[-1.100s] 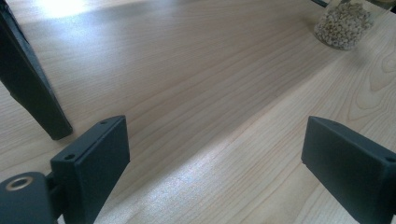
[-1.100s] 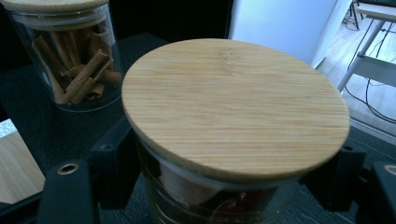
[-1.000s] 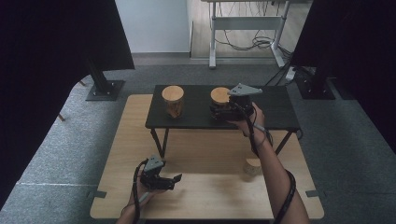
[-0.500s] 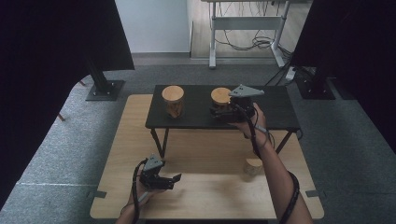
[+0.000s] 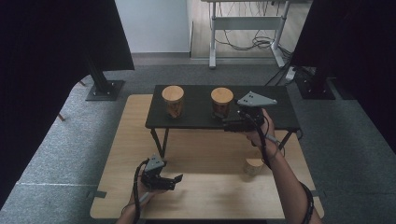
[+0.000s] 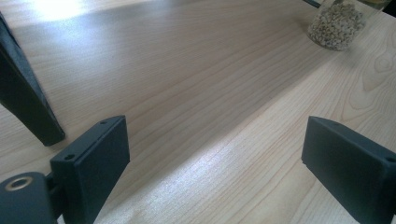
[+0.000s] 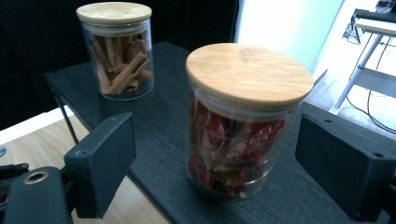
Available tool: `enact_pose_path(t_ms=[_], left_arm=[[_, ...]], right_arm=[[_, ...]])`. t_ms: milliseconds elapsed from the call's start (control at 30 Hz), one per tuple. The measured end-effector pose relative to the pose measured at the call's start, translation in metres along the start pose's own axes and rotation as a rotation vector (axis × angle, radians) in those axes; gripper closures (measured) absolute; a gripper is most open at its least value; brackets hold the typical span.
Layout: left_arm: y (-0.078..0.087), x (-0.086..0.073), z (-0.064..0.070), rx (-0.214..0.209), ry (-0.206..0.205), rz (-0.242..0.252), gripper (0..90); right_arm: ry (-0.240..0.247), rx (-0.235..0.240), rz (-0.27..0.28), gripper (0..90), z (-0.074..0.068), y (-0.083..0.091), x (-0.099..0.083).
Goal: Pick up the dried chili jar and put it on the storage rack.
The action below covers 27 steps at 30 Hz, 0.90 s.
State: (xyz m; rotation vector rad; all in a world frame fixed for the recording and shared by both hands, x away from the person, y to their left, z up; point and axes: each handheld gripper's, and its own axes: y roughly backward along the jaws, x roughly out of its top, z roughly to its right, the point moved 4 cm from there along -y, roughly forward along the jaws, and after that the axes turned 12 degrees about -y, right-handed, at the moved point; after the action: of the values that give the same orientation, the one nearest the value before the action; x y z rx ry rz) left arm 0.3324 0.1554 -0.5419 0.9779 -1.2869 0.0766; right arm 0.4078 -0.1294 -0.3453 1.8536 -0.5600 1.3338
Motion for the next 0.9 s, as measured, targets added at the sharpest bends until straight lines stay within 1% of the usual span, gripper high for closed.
enact_pose_path(t_ms=[167, 267, 367, 400, 467, 600, 767, 900], left_arm=[[0.0, 0.0, -0.001, -0.002, -0.002, -0.001, 7.3], [0.001, -0.001, -0.002, 0.0, 0.001, -0.001, 7.3], [0.002, -0.002, -0.002, 0.002, 0.005, 0.0, 7.3], [0.002, -0.002, -0.002, 0.002, 0.006, 0.0, 7.3], [0.002, -0.001, -0.001, 0.001, 0.005, 0.001, 7.3], [0.0, 0.0, 0.001, -0.003, 0.001, -0.001, 7.3], [-0.003, 0.0, 0.004, -0.008, -0.005, -0.008, 7.2], [-0.001, 0.0, 0.003, -0.005, -0.002, -0.003, 7.2]], right_arm=[[0.005, 0.012, 0.011, 11.9, -0.004, 0.008, -0.008], [0.005, 0.029, 0.033, 11.9, -0.007, 0.016, -0.015], [0.017, 0.04, 0.062, 11.8, -0.012, 0.026, -0.022], [0.009, 0.046, 0.073, 11.8, -0.013, 0.03, -0.026], [0.009, 0.052, 0.083, 11.7, -0.015, 0.036, -0.031], [0.017, 0.058, 0.097, 11.5, -0.018, 0.049, -0.043], [0.024, 0.065, 0.108, 11.5, -0.022, 0.06, -0.056], [0.024, 0.077, 0.119, 11.5, -0.026, 0.066, -0.07]])
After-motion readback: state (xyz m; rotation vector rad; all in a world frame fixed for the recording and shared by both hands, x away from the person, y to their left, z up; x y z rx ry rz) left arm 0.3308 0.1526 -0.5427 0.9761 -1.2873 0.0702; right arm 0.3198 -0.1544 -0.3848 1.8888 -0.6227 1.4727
